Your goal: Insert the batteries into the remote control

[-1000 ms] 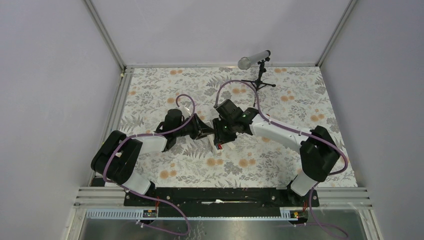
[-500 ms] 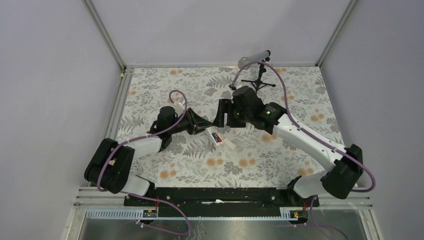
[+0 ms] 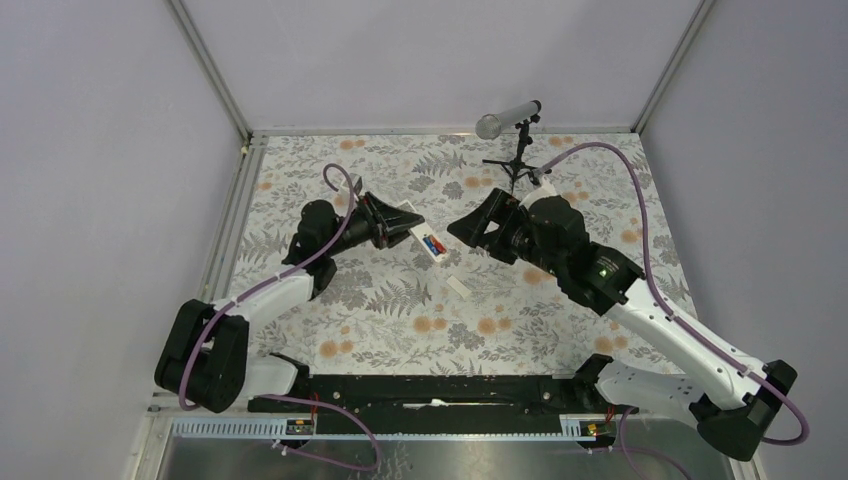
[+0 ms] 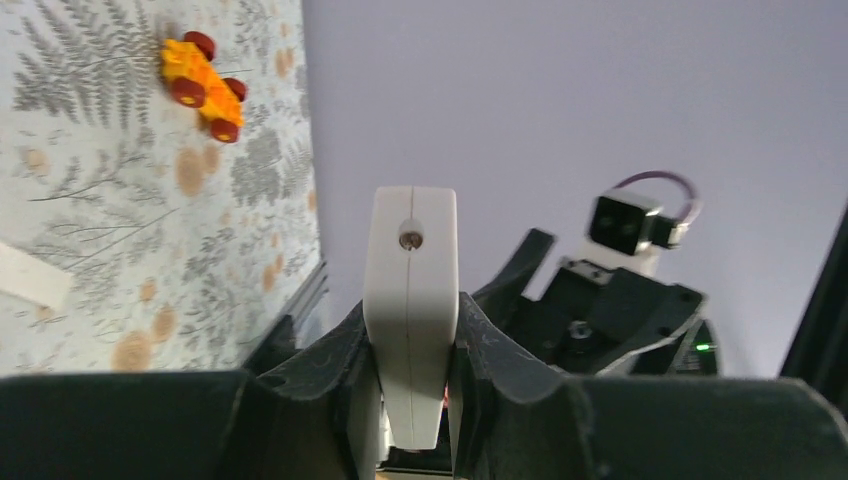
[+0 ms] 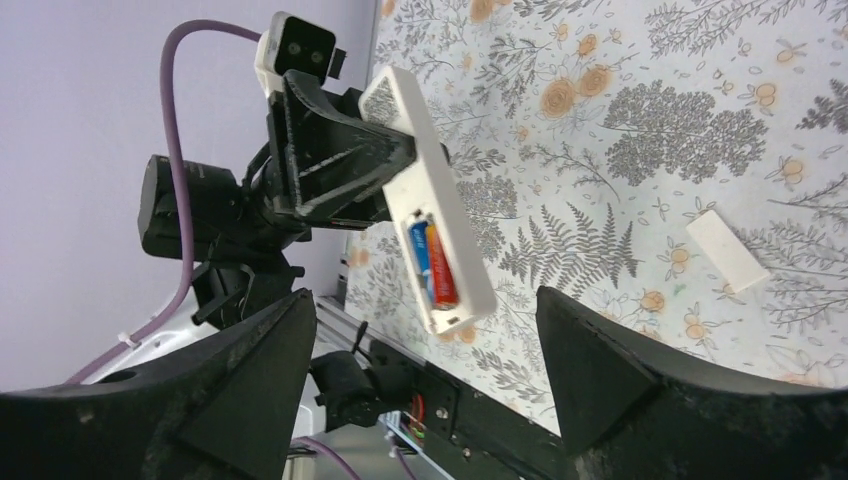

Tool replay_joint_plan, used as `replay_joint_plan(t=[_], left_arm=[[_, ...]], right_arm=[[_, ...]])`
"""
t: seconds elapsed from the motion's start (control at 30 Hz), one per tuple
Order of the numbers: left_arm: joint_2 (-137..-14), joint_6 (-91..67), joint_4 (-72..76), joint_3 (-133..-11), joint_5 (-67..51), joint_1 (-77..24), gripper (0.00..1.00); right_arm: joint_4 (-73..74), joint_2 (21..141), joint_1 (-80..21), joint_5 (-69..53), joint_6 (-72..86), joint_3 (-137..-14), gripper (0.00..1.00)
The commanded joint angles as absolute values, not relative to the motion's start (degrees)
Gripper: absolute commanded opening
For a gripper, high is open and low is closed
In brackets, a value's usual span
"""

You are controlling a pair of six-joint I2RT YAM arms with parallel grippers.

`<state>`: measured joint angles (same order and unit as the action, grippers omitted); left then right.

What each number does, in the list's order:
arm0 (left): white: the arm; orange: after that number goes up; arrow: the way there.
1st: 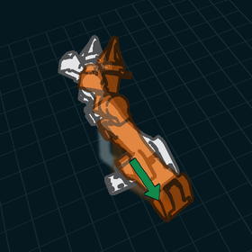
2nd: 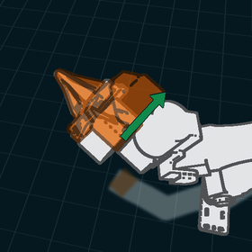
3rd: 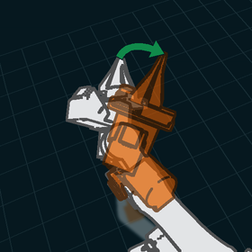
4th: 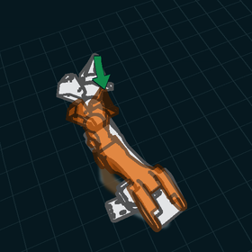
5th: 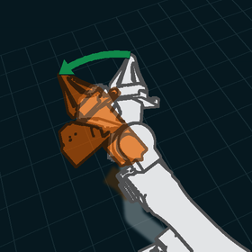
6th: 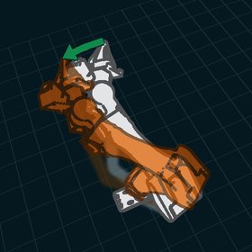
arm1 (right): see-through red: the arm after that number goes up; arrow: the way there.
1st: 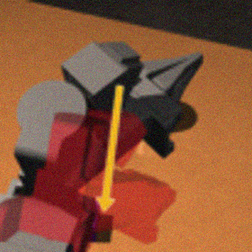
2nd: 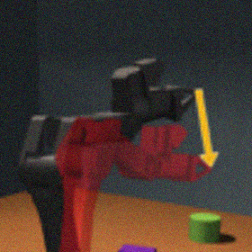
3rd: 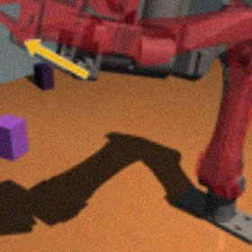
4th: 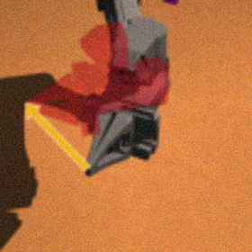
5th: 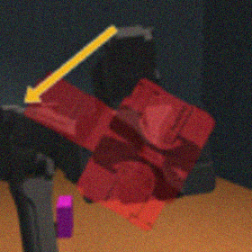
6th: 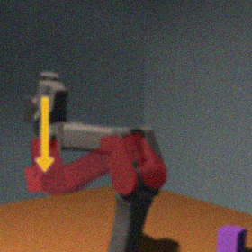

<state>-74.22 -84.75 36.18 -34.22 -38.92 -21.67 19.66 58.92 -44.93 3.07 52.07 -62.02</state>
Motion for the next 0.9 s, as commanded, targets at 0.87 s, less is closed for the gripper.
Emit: replay_joint_plan(t=[0.87], left_arm=[[-65.8,-101.8,33.8,-42.4,-32.7,-22.5,0.00]], right_arm=[[-11.2,54.4,-44.7,-1.9,67.2,-49.4,0.70]])
